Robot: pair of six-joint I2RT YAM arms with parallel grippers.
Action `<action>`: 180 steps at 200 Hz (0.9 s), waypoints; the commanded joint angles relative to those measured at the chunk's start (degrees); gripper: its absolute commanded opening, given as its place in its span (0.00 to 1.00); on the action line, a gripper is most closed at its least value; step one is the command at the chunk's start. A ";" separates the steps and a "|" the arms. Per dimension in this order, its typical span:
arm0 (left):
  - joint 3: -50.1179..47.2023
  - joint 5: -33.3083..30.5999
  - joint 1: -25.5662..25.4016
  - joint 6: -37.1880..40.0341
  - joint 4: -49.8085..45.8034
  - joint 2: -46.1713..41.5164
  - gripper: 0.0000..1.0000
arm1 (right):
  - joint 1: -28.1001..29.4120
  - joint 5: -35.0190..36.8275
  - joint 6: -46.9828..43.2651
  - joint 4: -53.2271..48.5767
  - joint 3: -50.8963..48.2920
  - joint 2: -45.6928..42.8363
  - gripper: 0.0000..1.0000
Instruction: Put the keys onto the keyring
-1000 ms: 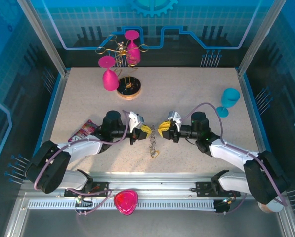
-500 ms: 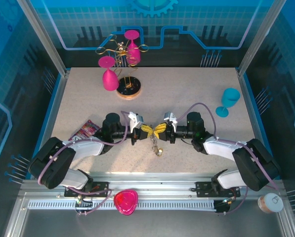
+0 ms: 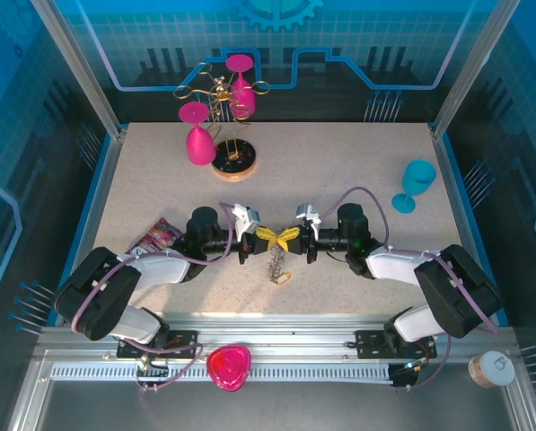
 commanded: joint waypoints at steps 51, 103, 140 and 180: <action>5.18 -4.79 -0.57 14.87 -26.74 -8.90 0.33 | 1.61 1.51 -21.59 -38.93 13.04 -5.73 0.00; 11.88 -3.67 -0.26 24.75 -42.08 -9.55 0.31 | 4.39 9.75 -38.18 -67.43 27.48 -3.68 0.00; 13.99 -0.76 -0.26 26.76 -44.28 -7.56 0.30 | 6.22 11.87 -43.26 -76.26 34.37 -1.32 0.00; 13.63 1.69 -0.30 26.51 -42.48 -7.91 0.25 | 8.00 14.64 -45.46 -79.35 38.09 0.79 0.00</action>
